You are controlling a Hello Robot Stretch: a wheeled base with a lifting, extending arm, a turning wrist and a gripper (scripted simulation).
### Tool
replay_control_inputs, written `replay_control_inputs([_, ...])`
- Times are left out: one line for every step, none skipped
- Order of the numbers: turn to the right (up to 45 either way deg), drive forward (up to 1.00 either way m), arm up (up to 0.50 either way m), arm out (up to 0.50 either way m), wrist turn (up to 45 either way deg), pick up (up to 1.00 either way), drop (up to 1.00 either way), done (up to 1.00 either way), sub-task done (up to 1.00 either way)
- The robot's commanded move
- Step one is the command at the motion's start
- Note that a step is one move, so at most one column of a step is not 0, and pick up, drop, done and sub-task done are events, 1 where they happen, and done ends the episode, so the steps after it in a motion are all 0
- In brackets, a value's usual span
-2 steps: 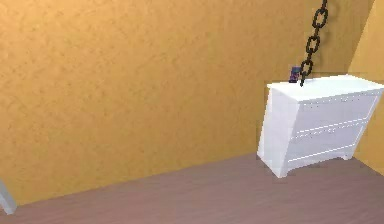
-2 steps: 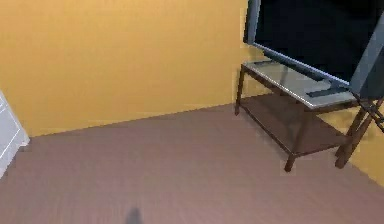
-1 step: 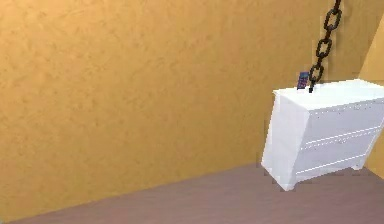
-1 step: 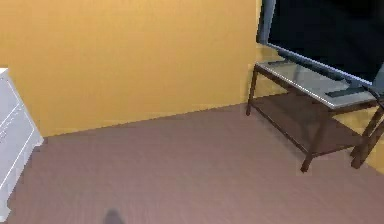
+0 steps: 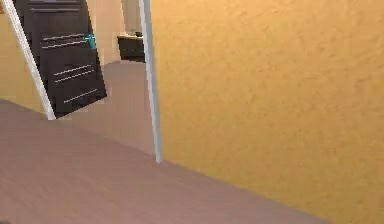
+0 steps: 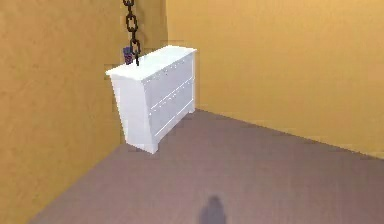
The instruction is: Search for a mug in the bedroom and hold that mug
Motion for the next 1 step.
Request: replay_control_inputs([-21.0, 0.00, 0.00, 0.00, 0.0, 0.00, 0.00, 0.00, 0.00])
